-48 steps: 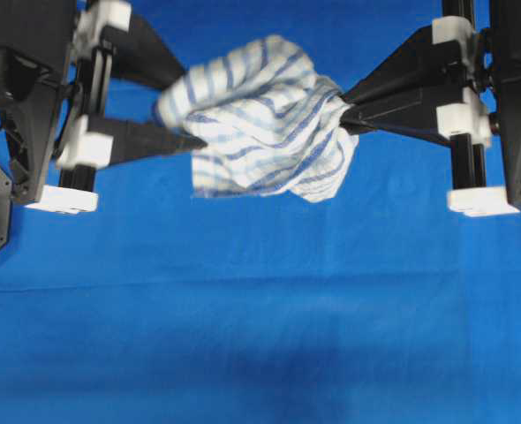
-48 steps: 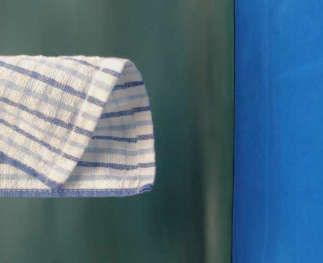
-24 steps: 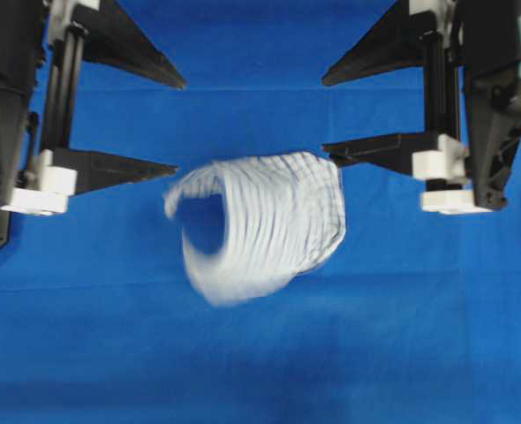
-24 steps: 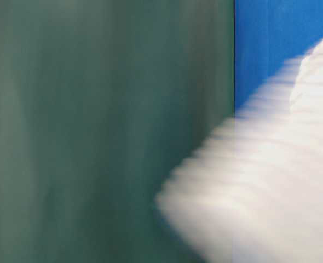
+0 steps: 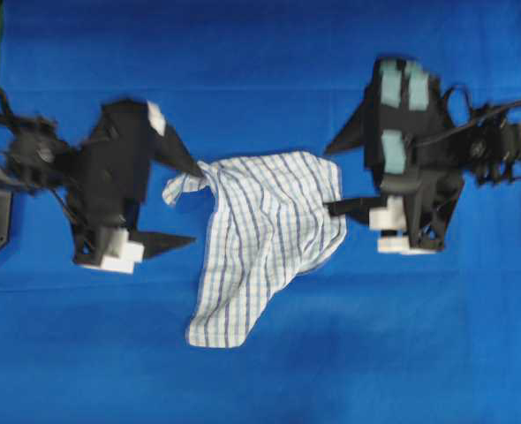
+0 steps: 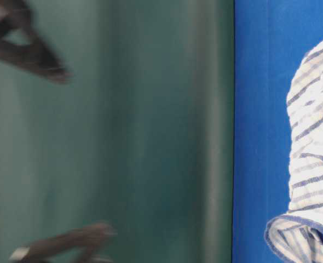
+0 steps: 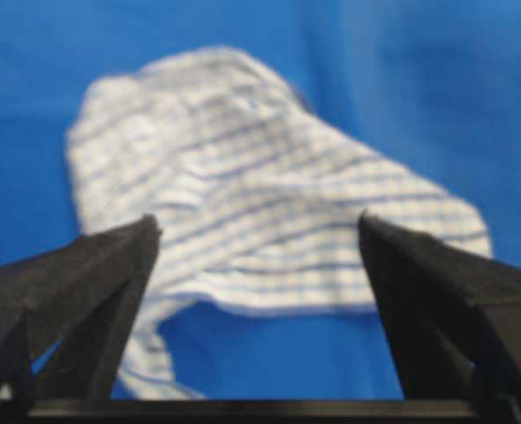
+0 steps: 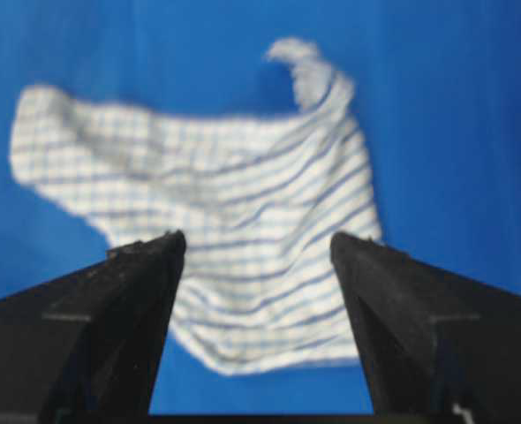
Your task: Lift the towel with both arms.
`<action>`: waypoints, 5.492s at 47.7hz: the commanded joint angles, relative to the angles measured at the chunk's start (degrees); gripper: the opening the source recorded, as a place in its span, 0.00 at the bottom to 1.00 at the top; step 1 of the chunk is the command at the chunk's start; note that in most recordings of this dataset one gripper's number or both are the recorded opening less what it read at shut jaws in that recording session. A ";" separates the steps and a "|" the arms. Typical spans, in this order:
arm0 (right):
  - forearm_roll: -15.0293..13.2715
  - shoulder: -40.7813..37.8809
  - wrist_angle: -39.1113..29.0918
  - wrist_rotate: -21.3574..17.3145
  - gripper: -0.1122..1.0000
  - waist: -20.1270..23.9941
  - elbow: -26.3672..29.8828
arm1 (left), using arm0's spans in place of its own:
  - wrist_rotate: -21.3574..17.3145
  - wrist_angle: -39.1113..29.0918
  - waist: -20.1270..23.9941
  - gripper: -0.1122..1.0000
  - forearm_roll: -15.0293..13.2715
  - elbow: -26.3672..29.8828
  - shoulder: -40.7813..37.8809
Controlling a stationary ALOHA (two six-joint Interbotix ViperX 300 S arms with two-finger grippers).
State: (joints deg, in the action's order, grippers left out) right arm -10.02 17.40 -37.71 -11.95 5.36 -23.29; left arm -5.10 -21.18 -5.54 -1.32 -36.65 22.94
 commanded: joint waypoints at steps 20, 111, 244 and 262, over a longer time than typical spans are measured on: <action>0.09 -9.23 16.70 -5.54 0.70 2.55 -12.74 | 0.97 10.90 -7.47 0.90 -0.18 -4.31 -14.15; 0.09 -5.19 8.44 -5.19 0.17 -0.88 -4.83 | 1.32 3.43 1.85 0.11 -0.18 -1.23 -3.52; -7.29 -1.41 10.46 -11.51 0.70 -1.14 -10.55 | 2.29 4.31 3.96 0.94 -0.09 -9.49 3.34; -7.38 -14.68 14.77 -11.51 0.70 -1.41 -12.22 | 2.29 17.14 3.60 0.94 -0.09 -14.85 -9.23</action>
State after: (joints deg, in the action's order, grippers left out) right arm -17.40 3.96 -24.35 -23.38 4.04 -35.77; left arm -2.64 -6.68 -1.67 -1.41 -51.42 15.29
